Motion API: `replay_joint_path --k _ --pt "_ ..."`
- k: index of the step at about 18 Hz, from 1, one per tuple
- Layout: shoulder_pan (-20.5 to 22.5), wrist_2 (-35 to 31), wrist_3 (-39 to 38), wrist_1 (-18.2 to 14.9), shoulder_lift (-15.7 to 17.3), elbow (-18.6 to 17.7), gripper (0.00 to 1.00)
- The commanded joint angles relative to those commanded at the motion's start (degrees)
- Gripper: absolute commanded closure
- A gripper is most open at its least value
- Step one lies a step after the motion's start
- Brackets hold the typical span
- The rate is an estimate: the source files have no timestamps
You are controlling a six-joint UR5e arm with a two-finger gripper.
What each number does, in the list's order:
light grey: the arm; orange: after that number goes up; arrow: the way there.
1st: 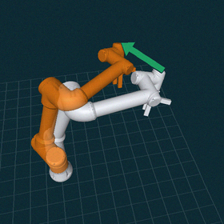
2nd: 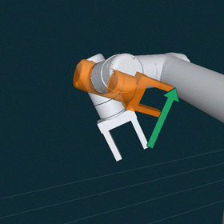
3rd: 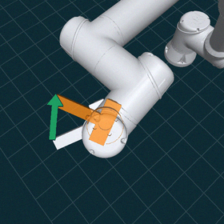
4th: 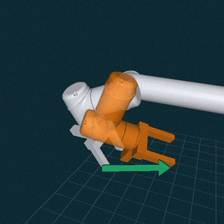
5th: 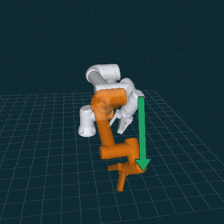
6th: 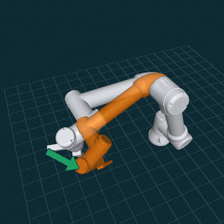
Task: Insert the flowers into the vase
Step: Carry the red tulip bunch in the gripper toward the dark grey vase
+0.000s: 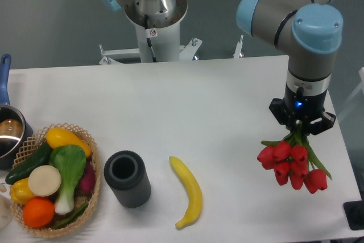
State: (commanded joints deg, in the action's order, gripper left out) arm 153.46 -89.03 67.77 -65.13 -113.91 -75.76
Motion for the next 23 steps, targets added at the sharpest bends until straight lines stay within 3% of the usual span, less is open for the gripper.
replay_joint_path --k 3,8,11,16,23 --pt "-1.23 1.66 -0.88 -0.18 0.61 -0.09 1.0" --pt "-2.19 9.91 -6.49 0.35 1.14 -0.53 1.0" --pt "-4.22 15.19 -7.74 4.46 1.32 -1.32 1.0" --pt "-5.19 29.5 -10.81 12.29 3.95 -6.41 1.0" --pt "-6.07 52.44 -13.89 15.03 4.57 -6.68 1.0"
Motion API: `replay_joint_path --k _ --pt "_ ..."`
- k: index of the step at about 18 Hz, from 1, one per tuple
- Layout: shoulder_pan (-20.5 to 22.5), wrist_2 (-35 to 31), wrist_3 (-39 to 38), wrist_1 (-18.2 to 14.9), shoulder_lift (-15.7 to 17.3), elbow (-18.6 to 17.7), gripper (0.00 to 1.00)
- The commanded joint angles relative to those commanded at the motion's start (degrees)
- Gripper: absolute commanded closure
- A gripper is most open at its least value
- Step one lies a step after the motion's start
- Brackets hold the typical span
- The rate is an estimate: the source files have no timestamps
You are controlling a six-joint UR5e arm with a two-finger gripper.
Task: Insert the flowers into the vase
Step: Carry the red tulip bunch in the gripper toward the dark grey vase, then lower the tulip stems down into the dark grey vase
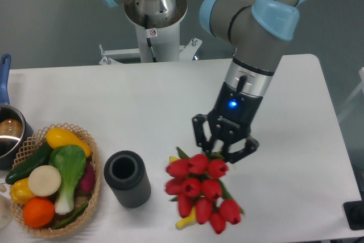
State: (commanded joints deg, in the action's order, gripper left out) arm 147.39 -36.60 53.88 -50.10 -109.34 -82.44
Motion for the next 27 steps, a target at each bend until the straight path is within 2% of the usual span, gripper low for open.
replay_joint_path --k 3,6,9,15,20,25,27 --pt "-0.09 6.96 0.09 0.26 -0.26 -0.09 1.0" --pt "-0.97 16.43 0.09 3.25 -1.31 -0.09 1.0" --pt "-0.7 24.36 0.09 3.25 -1.67 -0.26 0.98" --pt "-1.67 28.33 0.53 3.6 -1.67 -3.07 0.96" --pt "-1.76 28.51 3.42 3.69 -1.93 -5.53 0.95" --pt "-1.67 28.51 4.48 3.69 -2.46 -5.8 0.93" --pt "-1.67 28.51 4.92 3.78 -2.46 -6.94 0.93"
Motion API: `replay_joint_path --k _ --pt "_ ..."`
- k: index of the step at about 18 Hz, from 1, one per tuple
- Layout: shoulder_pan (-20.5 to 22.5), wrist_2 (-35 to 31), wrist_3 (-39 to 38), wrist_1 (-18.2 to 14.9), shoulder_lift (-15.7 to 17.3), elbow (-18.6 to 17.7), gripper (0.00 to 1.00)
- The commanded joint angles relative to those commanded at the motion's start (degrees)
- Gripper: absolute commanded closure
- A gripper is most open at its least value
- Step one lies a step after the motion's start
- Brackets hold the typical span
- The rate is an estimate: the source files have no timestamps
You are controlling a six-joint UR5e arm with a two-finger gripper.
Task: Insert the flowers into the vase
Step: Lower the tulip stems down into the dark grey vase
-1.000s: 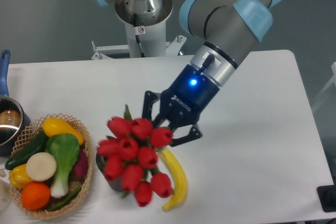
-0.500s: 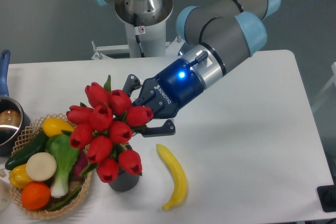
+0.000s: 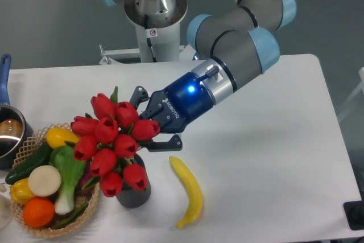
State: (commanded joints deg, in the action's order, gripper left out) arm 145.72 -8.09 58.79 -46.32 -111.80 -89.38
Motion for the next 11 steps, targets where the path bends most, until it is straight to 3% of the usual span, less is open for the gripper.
replay_joint_path --k 6,11 --pt "-0.09 -0.35 6.59 0.0 0.53 -7.29 0.92" --pt "-0.26 -0.7 10.72 0.0 -0.61 -9.23 0.88"
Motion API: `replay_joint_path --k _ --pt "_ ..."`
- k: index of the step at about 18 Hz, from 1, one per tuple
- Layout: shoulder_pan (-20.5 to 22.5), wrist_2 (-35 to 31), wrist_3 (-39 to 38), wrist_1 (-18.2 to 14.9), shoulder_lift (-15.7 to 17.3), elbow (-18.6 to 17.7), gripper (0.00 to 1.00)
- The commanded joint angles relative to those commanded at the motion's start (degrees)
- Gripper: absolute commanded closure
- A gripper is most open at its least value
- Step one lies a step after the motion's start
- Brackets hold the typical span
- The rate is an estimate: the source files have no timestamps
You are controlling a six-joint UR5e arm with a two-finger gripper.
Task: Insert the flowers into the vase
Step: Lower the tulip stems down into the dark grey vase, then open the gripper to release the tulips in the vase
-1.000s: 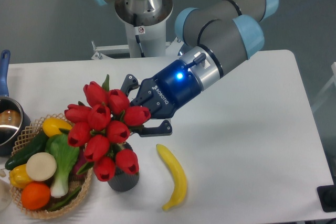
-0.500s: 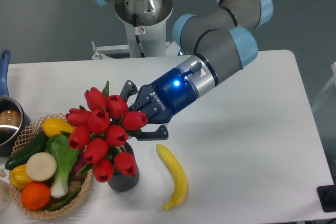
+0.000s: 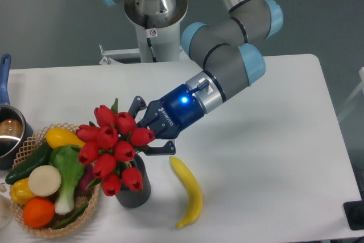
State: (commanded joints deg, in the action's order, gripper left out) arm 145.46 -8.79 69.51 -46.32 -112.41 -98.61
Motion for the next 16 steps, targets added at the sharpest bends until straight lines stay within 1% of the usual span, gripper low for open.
replay_joint_path --k 3,5,6,7,9,10,12,13,15,16 --pt "-0.18 -0.09 1.06 0.17 -1.23 -0.18 0.85" --pt "-0.96 -0.18 1.5 1.23 -2.28 -0.18 0.84" --pt "-1.14 -0.18 1.5 1.67 -2.81 -0.18 0.79" --pt "-1.14 -0.18 1.5 1.76 -3.34 -0.18 0.72" --pt "-1.23 -0.26 1.5 1.76 -3.96 -0.27 0.54" --pt "-1.41 -0.26 1.5 1.76 -4.05 -0.79 0.42" --pt "-1.5 -0.96 1.5 1.76 -4.05 -1.32 0.13" --pt "-1.5 -3.49 1.24 1.76 -3.79 -1.67 0.06" --pt "-1.5 -8.94 0.8 1.76 -3.35 -2.11 0.01" --pt "-1.23 -9.57 0.97 1.93 -3.35 -2.81 0.0"
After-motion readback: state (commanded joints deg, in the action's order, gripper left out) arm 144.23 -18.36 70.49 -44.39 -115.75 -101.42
